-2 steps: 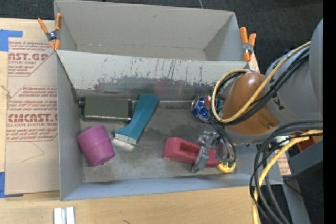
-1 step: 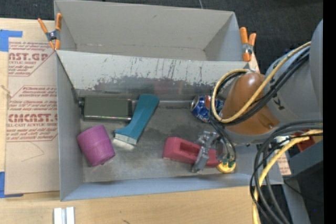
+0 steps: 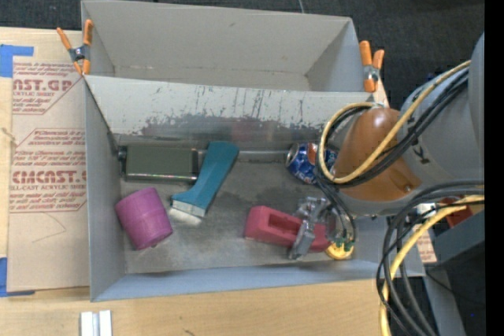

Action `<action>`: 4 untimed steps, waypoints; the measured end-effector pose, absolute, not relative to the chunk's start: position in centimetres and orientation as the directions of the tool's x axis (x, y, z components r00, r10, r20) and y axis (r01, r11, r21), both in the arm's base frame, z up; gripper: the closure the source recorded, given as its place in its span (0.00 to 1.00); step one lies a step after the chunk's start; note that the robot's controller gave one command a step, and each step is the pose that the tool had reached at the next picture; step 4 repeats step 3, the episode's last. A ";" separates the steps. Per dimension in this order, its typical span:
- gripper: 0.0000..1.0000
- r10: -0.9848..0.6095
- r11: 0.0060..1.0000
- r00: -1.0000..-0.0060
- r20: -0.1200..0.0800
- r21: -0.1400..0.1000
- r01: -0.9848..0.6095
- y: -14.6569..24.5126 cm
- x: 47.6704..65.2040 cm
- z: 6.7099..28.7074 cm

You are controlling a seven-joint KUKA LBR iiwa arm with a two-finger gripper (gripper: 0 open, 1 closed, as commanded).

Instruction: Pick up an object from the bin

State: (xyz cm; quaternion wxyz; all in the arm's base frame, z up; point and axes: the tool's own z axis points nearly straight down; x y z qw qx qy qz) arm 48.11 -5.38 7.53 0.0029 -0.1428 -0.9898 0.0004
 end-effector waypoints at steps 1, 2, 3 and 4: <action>1.00 0.282 0.959 -0.959 0.010 -0.002 0.282 -5.4 48.0 9.3; 1.00 0.282 0.960 -0.959 0.012 -0.002 0.282 -5.3 47.9 11.4; 1.00 0.282 0.960 -0.959 0.011 -0.002 0.282 -5.4 48.0 13.6; 1.00 0.282 0.960 -0.959 0.011 -0.002 0.282 -5.4 48.0 13.6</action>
Offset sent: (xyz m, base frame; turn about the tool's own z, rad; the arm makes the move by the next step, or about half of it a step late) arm -0.0001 -0.0002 0.0946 0.0000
